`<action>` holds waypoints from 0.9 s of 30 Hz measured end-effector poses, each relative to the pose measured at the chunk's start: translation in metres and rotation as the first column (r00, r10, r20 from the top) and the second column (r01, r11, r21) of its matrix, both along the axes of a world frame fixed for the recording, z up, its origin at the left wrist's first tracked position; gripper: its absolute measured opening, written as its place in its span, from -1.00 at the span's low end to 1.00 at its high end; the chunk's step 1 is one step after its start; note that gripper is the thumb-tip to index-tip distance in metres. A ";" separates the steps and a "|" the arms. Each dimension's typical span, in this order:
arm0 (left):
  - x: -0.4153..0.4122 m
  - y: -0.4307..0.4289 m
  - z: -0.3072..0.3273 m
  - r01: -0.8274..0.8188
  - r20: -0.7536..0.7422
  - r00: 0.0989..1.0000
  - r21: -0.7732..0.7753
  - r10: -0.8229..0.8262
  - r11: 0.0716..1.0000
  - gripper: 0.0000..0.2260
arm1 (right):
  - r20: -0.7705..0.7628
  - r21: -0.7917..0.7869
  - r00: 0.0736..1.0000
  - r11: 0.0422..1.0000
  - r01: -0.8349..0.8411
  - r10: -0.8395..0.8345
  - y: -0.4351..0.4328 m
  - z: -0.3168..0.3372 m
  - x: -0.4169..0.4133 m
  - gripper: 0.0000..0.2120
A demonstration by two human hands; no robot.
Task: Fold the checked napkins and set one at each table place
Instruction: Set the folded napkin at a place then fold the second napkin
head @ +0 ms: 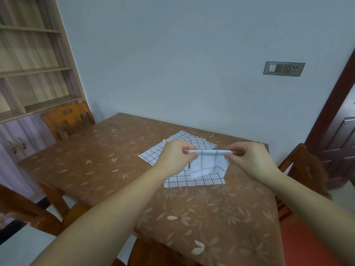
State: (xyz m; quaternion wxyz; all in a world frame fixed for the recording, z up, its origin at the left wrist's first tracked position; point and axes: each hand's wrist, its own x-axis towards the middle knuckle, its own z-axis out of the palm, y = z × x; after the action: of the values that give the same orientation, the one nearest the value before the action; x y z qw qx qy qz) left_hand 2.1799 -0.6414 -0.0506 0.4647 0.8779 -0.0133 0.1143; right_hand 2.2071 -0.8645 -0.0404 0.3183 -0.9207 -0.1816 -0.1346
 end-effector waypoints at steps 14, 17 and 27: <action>-0.002 0.013 0.008 0.129 -0.156 0.984 0.309 -0.083 0.942 -0.93 | -0.238 -0.117 0.965 0.983 -0.140 0.109 -0.004 0.023 -0.005 -0.92; -0.007 0.008 0.010 0.276 -0.276 0.946 0.404 -0.171 0.872 -0.87 | -0.307 -0.127 0.943 0.976 -0.177 0.131 0.000 0.026 -0.008 -0.89; -0.008 -0.013 0.012 0.279 -0.172 0.947 0.029 -0.270 0.960 -0.65 | -0.300 0.193 0.921 0.962 -0.195 0.247 0.013 0.030 -0.015 -0.82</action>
State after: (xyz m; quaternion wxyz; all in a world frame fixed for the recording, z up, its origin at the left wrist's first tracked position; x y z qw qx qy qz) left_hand 2.1724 -0.6544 -0.0390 0.4520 0.8861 -0.0993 -0.0257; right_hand 2.1925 -0.8512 -0.0104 0.4294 -0.8753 -0.2189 0.0398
